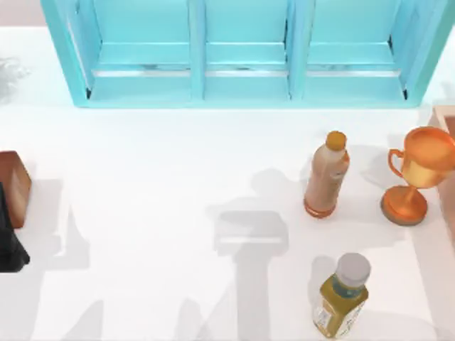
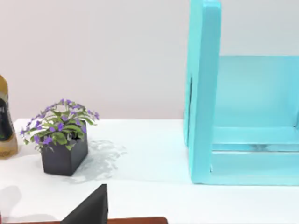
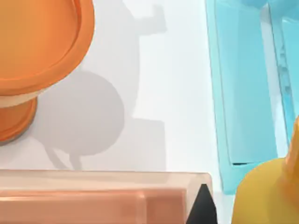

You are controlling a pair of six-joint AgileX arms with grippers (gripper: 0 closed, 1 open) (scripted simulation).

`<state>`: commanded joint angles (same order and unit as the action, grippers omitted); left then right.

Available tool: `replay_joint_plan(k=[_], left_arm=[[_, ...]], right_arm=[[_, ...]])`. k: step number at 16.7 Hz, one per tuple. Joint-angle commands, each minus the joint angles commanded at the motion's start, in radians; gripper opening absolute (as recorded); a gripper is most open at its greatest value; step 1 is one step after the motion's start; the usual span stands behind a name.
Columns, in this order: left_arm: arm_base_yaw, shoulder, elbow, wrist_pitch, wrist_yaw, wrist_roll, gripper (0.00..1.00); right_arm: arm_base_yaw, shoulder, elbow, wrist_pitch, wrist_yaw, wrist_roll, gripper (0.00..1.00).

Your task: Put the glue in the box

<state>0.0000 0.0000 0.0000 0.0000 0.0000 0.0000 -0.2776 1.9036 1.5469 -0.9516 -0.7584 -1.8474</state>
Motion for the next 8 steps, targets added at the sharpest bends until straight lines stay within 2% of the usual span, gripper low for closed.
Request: replay_joint_plan(k=[4,8], left_arm=[[0.000,0.000,0.000,0.000,0.000,0.000,1.00],[0.000,0.000,0.000,0.000,0.000,0.000,1.00]], right_arm=[[-0.306,0.077,-0.137,-0.303,-0.267,-0.355,0.00],[-0.548,0.178,-0.271,-0.539,-0.463,-0.622,0.00]])
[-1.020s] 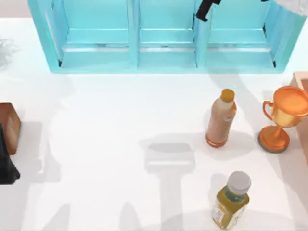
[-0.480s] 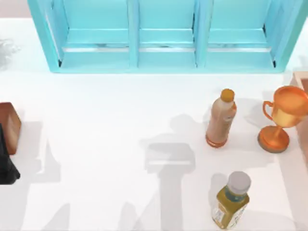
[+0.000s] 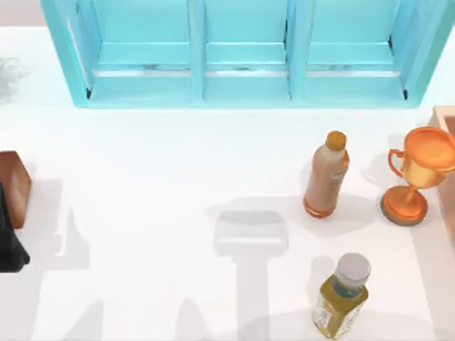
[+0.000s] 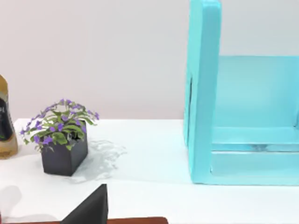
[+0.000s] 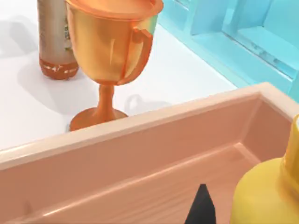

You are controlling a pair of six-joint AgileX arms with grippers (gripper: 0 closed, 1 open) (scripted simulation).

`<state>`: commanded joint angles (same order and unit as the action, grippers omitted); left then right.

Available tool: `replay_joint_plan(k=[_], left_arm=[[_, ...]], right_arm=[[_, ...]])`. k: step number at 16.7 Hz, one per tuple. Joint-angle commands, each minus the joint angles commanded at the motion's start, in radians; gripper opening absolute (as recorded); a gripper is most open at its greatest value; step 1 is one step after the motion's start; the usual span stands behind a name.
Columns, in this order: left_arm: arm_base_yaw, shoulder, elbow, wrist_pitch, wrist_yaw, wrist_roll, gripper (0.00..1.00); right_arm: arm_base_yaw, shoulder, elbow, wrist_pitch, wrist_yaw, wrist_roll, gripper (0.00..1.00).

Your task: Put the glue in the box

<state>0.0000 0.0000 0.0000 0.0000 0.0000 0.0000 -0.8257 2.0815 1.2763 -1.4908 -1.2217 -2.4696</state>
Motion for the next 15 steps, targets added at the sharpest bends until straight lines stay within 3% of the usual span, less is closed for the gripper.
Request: replay_joint_plan(k=[6,15], left_arm=[[0.000,0.000,0.000,0.000,0.000,0.000,1.00],[0.000,0.000,0.000,0.000,0.000,0.000,1.00]], right_arm=[[-0.164,0.089,-0.103,-0.157,-0.124,-0.173,0.00],[-0.154,0.068,-0.117,-0.090,-0.124,-0.112,0.00]])
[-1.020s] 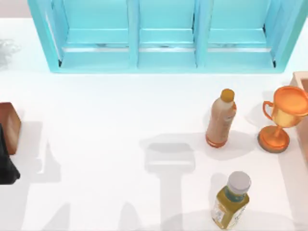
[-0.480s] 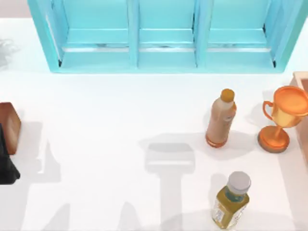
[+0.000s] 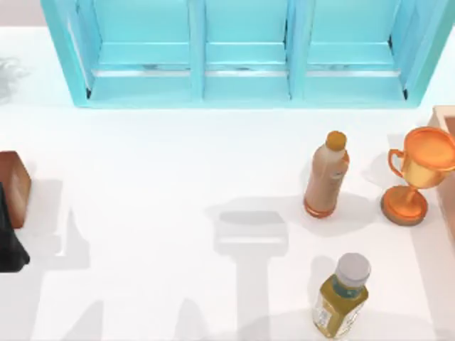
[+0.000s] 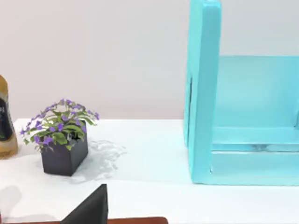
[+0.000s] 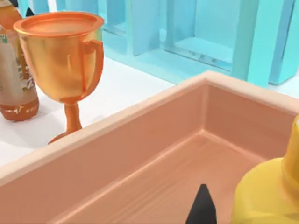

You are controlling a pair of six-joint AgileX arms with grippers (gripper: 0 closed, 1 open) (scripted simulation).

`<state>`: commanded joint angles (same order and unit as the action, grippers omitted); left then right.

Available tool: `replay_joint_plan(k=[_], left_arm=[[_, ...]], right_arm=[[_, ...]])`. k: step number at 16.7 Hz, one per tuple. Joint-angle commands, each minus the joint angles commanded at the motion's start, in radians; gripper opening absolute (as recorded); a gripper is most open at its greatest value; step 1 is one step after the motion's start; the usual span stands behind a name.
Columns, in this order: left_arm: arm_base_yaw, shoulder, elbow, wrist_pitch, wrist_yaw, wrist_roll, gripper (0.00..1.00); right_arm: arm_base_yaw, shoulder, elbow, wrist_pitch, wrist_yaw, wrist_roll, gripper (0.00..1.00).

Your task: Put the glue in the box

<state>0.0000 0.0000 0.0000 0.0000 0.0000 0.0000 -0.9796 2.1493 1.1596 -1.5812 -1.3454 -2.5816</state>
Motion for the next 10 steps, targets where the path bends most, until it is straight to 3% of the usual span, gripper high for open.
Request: replay_joint_plan(k=[4,10], left_arm=[[0.000,0.000,0.000,0.000,0.000,0.000,1.00],[0.000,0.000,0.000,0.000,0.000,0.000,1.00]], right_arm=[[0.019,-0.056,-0.051,0.213,-0.012,0.185,0.00],[0.071,-0.153,-0.161,0.654,-0.040,0.590,0.00]])
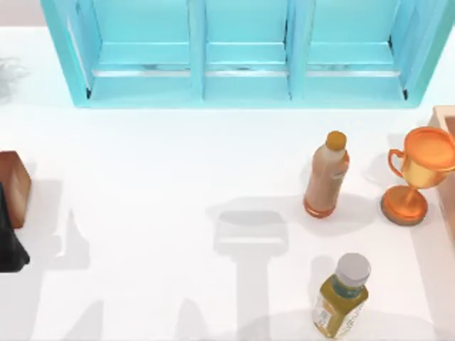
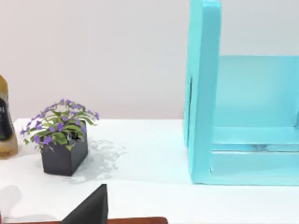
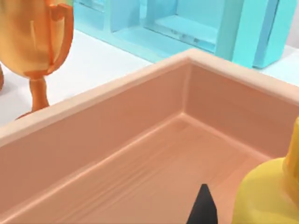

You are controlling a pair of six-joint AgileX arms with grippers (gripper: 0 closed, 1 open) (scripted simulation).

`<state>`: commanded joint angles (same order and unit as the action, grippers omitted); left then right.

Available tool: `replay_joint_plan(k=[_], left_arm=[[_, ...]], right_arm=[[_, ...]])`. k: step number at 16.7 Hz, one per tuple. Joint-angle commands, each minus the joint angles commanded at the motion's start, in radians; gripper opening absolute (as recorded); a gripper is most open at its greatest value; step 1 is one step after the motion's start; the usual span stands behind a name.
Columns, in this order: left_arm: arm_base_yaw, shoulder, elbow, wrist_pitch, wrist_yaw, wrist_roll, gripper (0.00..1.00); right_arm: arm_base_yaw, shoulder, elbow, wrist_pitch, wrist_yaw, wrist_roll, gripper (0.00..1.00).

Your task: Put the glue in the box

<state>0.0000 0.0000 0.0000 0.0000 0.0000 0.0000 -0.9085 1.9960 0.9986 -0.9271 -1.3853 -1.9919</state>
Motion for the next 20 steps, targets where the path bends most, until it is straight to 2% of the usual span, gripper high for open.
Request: replay_joint_plan(k=[5,9,12,17,20], left_arm=[[0.000,0.000,0.000,0.000,0.000,0.000,1.00],[0.000,0.000,0.000,0.000,0.000,0.000,1.00],[0.000,0.000,0.000,0.000,0.000,0.000,1.00],[0.000,0.000,0.000,0.000,0.000,0.000,1.00],[0.000,0.000,0.000,0.000,0.000,0.000,1.00]], right_arm=[[0.061,-0.052,-0.096,0.357,-0.032,0.341,0.00],[0.105,-0.066,-0.156,0.570,-0.059,0.542,0.00],[0.124,-0.068,-0.180,0.647,-0.070,0.615,0.00],[0.125,-0.068,-0.182,0.653,-0.071,0.621,0.00],[0.125,-0.068,-0.182,0.653,-0.071,0.621,0.23]])
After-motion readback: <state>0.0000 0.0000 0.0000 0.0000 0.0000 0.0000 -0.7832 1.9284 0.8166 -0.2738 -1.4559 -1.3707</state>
